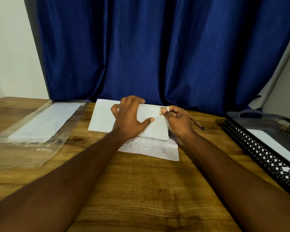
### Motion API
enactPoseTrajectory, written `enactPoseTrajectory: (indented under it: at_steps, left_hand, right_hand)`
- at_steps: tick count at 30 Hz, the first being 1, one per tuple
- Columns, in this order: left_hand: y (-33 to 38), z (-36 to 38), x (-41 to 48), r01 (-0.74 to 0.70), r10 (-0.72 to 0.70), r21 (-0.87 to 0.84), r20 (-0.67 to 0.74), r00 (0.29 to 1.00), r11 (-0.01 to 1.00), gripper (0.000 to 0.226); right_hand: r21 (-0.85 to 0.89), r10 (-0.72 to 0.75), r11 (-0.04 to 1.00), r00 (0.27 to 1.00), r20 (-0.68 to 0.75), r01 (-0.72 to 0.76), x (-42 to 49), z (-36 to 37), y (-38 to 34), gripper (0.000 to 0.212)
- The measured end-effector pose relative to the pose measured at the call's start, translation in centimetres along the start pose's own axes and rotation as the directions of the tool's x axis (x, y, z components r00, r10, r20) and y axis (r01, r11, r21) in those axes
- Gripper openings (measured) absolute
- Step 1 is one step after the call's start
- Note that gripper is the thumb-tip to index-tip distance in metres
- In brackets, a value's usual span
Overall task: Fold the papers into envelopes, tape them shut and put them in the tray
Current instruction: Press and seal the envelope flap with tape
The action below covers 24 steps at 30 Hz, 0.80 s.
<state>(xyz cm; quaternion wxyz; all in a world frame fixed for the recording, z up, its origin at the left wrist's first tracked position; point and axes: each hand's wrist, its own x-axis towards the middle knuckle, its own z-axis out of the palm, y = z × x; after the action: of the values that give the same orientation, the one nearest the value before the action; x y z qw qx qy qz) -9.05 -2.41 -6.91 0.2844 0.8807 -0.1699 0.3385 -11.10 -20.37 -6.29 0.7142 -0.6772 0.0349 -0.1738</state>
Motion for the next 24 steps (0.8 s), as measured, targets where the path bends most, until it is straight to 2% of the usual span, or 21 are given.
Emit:
enactPoseTrajectory:
  at_steps: [2, 5, 7, 9, 10, 12, 14, 15, 17, 20, 22, 24]
  left_hand:
    - [0.0, 0.1, 0.1, 0.029, -0.026, 0.070, -0.045, 0.999, 0.997, 0.070]
    - [-0.3, 0.3, -0.2, 0.112, -0.103, 0.087, -0.106, 0.989, 0.990, 0.070]
    - [-0.3, 0.5, -0.5, 0.160, -0.149, 0.058, -0.155, 0.977, 0.985, 0.067]
    - [0.1, 0.3, -0.7, 0.210, -0.218, -0.057, -0.186, 0.958, 0.976, 0.064]
    - [0.4, 0.1, -0.6, 0.257, -0.281, -0.158, -0.156, 0.947, 0.954, 0.063]
    - [0.7, -0.2, -0.4, 0.377, -0.403, -0.370, 0.006, 0.915, 0.849, 0.061]
    - [0.4, 0.2, -0.3, 0.456, -0.448, -0.534, 0.155, 0.880, 0.712, 0.058]
    - [0.1, 0.5, -0.3, 0.474, -0.466, -0.590, 0.180, 0.866, 0.653, 0.053]
    - [-0.4, 0.9, -0.1, 0.503, -0.527, -0.659, 0.185, 0.829, 0.560, 0.040]
    - [-0.8, 0.7, 0.5, 0.533, -0.588, -0.723, 0.216, 0.779, 0.439, 0.030]
    - [-0.6, 0.5, 0.6, 0.539, -0.586, -0.731, 0.235, 0.776, 0.420, 0.026]
    - [-0.5, 0.7, 0.6, 0.529, -0.563, -0.725, 0.235, 0.793, 0.442, 0.023]
  right_hand:
    - [0.104, 0.027, 0.994, 0.996, -0.088, -0.018, 0.4, -0.3, -0.1, 0.009]
    - [0.165, 0.037, 0.986, 0.976, -0.215, -0.001, 1.0, -0.8, -0.2, 0.013]
    - [0.193, 0.078, 0.981, 0.960, -0.269, -0.026, 1.1, -0.9, -0.2, 0.014]
    - [0.216, 0.131, 0.974, 0.952, -0.277, -0.071, 1.0, -1.0, -0.3, 0.013]
    - [0.235, 0.157, 0.968, 0.951, -0.267, -0.093, 0.9, -1.0, -0.4, 0.013]
    - [0.273, 0.194, 0.953, 0.957, -0.216, -0.131, 0.8, -0.8, -0.5, 0.012]
    - [0.281, 0.216, 0.943, 0.971, -0.106, -0.179, 0.5, -0.6, -0.5, 0.013]
    - [0.273, 0.223, 0.940, 0.974, -0.034, -0.205, 0.4, -0.5, -0.5, 0.016]
    - [0.209, 0.221, 0.949, 0.971, 0.087, -0.235, -0.1, -0.2, -0.4, 0.019]
    - [0.100, 0.206, 0.970, 0.966, 0.156, -0.223, -0.3, 0.0, -0.4, 0.010]
    - [0.061, 0.212, 0.972, 0.962, 0.173, -0.226, -0.4, -0.1, -0.5, 0.007]
    - [0.031, 0.221, 0.973, 0.963, 0.157, -0.228, -0.3, -0.1, -0.7, 0.009]
